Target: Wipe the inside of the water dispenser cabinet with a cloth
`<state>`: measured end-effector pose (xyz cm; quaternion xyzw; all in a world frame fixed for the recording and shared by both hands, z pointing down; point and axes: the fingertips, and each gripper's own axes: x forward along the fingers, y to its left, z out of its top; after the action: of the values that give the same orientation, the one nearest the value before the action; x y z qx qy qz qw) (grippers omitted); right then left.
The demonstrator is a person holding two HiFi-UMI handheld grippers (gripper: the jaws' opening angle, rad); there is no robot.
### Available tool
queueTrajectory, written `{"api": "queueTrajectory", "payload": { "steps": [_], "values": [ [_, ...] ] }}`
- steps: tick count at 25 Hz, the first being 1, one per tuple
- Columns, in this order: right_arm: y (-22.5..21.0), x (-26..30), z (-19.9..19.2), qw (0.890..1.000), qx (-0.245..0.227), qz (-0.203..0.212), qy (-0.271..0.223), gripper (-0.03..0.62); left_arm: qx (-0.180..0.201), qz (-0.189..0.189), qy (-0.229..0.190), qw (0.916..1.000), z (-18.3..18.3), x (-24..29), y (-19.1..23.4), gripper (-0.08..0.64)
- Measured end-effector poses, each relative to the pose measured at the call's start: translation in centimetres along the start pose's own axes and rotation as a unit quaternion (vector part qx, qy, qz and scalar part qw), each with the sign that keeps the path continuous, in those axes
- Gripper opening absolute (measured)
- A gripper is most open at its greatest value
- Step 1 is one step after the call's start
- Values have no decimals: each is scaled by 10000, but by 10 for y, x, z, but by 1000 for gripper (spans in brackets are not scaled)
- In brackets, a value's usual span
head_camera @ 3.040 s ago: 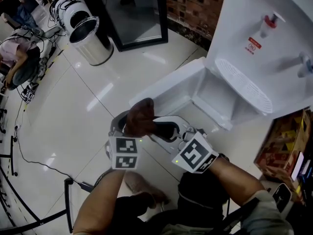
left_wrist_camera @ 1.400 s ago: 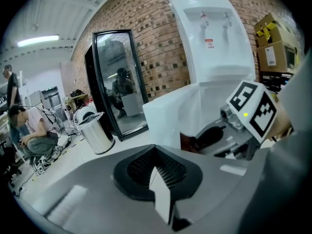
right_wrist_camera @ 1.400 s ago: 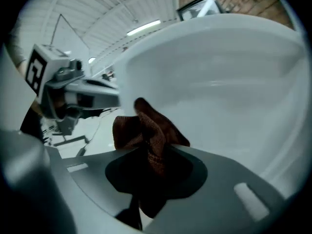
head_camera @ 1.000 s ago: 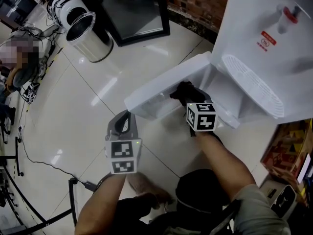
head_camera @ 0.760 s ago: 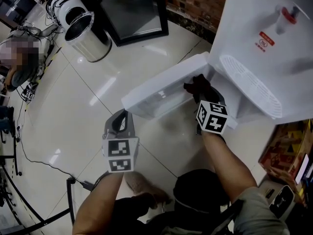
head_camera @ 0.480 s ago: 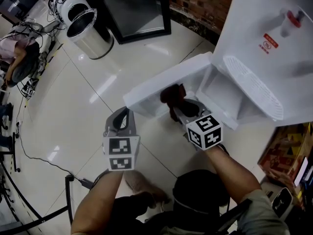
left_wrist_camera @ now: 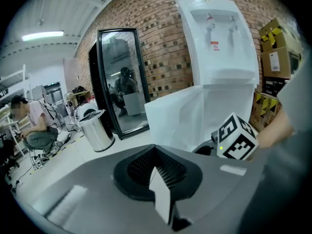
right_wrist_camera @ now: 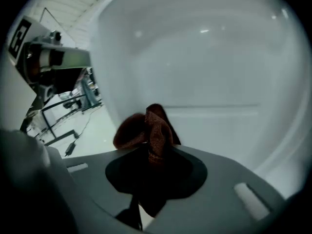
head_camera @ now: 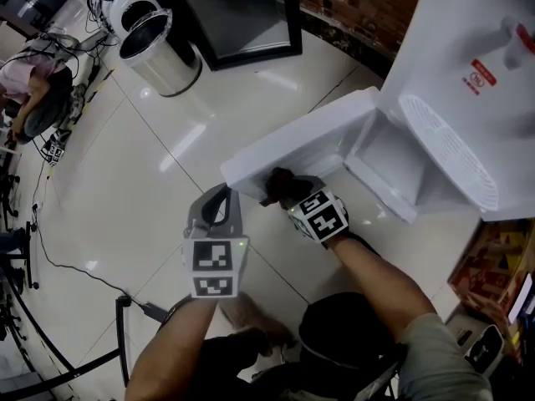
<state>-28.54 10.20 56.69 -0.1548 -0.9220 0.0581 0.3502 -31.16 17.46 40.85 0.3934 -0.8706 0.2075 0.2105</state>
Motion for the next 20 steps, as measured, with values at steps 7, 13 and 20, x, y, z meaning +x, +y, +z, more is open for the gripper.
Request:
{"api": "queueTrajectory", "payload": {
  "steps": [7, 13, 20],
  "values": [
    [-117, -24, -17, 9699, 1678, -1675, -550, 95, -96, 76, 28, 9999, 1, 1, 7, 0],
    [-178, -94, -32, 9171, 2549, -2821, -1197, 96, -132, 124, 30, 9998, 2, 3, 9, 0],
    [-98, -78, -32, 9741, 1599, -1223, -1033, 94, -172, 149, 9, 9997, 2, 3, 11, 0]
  ]
}}
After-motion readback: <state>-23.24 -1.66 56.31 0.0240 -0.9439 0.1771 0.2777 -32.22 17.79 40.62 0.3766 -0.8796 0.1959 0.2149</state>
